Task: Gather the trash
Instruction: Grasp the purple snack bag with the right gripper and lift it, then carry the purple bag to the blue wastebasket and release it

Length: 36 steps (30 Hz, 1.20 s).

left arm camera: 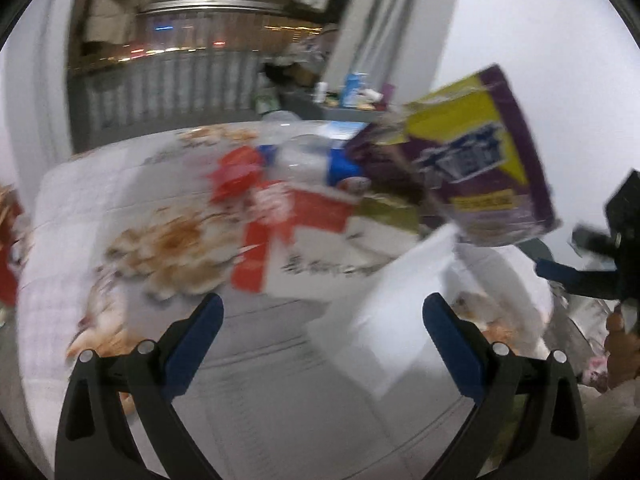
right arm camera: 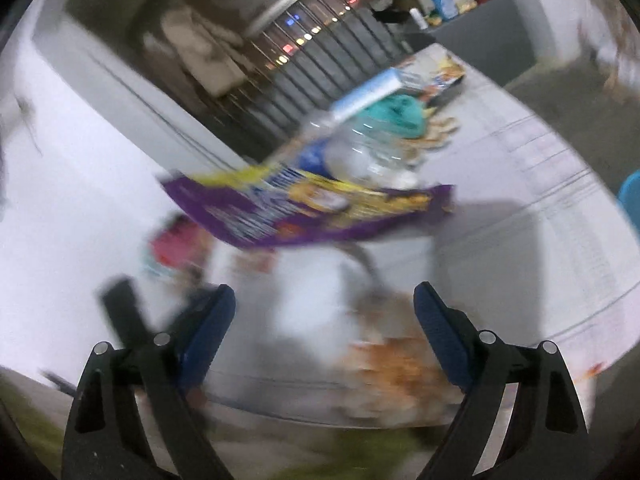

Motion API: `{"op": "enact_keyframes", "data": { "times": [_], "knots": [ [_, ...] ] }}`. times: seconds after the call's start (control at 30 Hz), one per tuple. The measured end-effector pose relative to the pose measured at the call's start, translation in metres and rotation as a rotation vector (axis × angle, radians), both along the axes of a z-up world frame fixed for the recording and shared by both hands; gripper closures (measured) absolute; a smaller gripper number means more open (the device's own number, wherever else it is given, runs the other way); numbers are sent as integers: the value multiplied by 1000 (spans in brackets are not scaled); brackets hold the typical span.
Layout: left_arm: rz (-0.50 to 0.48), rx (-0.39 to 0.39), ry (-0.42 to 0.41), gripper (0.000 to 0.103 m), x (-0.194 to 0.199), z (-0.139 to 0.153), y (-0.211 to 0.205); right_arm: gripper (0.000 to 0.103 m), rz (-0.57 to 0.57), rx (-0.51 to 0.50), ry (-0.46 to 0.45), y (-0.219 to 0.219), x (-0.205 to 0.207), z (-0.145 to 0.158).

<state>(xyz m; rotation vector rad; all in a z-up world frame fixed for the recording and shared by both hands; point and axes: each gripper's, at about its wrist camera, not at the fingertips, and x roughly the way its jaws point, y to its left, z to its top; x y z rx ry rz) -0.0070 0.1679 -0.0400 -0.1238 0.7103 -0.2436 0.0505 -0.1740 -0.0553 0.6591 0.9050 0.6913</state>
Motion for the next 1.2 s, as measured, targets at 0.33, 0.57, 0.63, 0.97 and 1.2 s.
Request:
{"op": "enact_keyframes", "data": {
  "times": [0.33, 0.57, 0.63, 0.97, 1.2],
  "knots": [
    [-104, -2, 164, 42, 50, -28, -23, 31, -54, 468, 276, 0, 46, -24],
    [-132, -4, 229, 73, 51, -36, -26, 68, -83, 602, 457, 1, 53, -60],
    [-138, 3, 237, 84, 46, -37, -28, 86, -80, 624, 474, -2, 49, -62],
    [-165, -9, 208, 102, 22, -25, -32, 103, -89, 734, 503, -31, 20, -74],
    [-177, -55, 171, 102, 1, 7, -33, 103, -111, 753, 440, -62, -13, -73]
  ]
}}
